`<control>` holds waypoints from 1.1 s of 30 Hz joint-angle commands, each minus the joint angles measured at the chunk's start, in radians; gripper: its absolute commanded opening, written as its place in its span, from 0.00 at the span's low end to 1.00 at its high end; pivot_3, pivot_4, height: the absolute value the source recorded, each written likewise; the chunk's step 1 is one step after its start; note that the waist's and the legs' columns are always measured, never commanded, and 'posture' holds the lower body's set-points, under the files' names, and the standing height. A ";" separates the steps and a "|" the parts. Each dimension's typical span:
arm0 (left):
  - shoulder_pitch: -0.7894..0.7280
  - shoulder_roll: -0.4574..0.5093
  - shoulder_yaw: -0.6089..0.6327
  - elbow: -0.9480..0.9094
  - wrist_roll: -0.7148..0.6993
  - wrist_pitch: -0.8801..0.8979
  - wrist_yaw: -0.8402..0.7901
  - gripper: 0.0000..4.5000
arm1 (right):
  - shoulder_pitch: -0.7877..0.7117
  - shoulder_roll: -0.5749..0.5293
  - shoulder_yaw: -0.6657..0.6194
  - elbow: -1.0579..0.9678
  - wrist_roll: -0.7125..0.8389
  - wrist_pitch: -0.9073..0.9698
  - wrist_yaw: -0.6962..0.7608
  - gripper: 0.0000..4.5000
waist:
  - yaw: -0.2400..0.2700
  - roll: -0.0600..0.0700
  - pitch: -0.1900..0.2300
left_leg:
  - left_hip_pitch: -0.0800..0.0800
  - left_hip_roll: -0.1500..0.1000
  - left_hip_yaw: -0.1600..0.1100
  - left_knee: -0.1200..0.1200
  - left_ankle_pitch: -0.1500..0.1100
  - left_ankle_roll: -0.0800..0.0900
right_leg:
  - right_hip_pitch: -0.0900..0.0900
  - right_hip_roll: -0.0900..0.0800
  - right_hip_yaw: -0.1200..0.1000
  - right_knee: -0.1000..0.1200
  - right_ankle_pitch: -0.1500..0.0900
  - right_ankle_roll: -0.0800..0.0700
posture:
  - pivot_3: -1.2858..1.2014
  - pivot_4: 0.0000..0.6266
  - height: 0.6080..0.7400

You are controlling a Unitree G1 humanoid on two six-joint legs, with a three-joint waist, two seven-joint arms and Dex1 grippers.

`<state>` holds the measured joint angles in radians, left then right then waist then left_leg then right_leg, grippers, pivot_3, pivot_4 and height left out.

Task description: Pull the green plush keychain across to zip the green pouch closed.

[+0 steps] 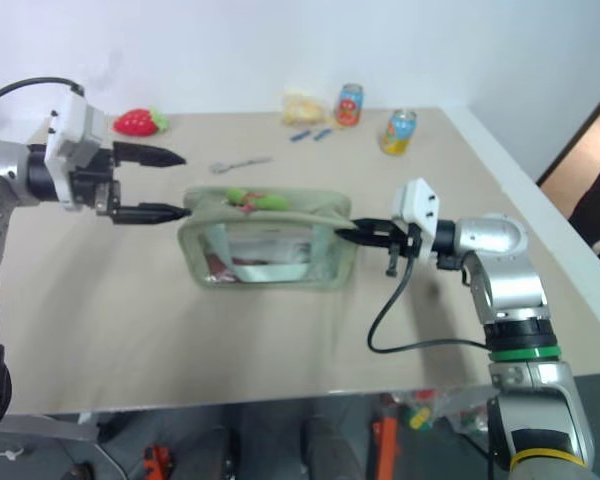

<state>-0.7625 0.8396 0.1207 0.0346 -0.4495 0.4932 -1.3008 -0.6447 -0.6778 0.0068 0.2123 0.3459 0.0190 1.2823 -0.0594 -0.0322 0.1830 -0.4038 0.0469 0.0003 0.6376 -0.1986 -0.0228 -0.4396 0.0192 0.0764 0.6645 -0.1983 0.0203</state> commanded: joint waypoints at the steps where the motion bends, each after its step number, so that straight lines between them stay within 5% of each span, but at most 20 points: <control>1: 0.137 -0.023 0.131 -0.148 -0.070 0.062 0.137 0.99 | -0.022 0.000 -0.001 0.009 -0.008 -0.015 0.005 0.00 | -0.002 0.000 0.000 | -0.001 0.000 0.000 0.000 0.000 0.000 | 0.000 0.000 0.000 0.000 0.000 0.000 | 0.52 0.24 1.00; 9: 0.434 -0.146 0.257 -0.413 -0.186 0.167 0.415 0.99 | -0.036 0.009 0.003 0.009 -0.003 -0.013 0.012 0.00 | 0.000 -0.001 0.000 | 0.000 0.000 -0.001 0.001 0.000 0.000 | 0.000 0.000 -0.001 0.001 0.000 0.000 | 0.52 0.24 1.00; 20: 0.517 -0.273 0.182 -0.418 -0.148 0.082 0.570 0.99 | -0.047 0.017 0.006 0.028 -0.013 -0.024 0.017 0.00 | -0.001 -0.001 0.000 | 0.003 0.000 -0.001 0.001 0.001 -0.001 | 0.002 0.000 0.000 0.001 -0.001 -0.003 | 0.52 0.24 1.00; 33: 0.490 -0.297 0.128 -0.358 -0.162 0.043 0.569 0.06 | -0.024 -0.002 0.000 -0.018 0.009 0.037 0.022 0.00 | -0.002 -0.001 0.000 | 0.003 0.000 0.000 0.000 0.001 -0.001 | 0.002 0.000 0.000 0.000 -0.002 -0.003 | 0.52 0.24 1.00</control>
<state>-0.2545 0.5335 0.2355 -0.3137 -0.5983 0.5612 -0.7297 -0.6703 -0.6628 0.0144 0.2384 0.3354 0.0272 1.2928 -0.0610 -0.0332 0.1832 -0.4013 0.0468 -0.0001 0.6378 -0.1975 -0.0234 -0.4379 0.0195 0.0763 0.6650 -0.1998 0.0168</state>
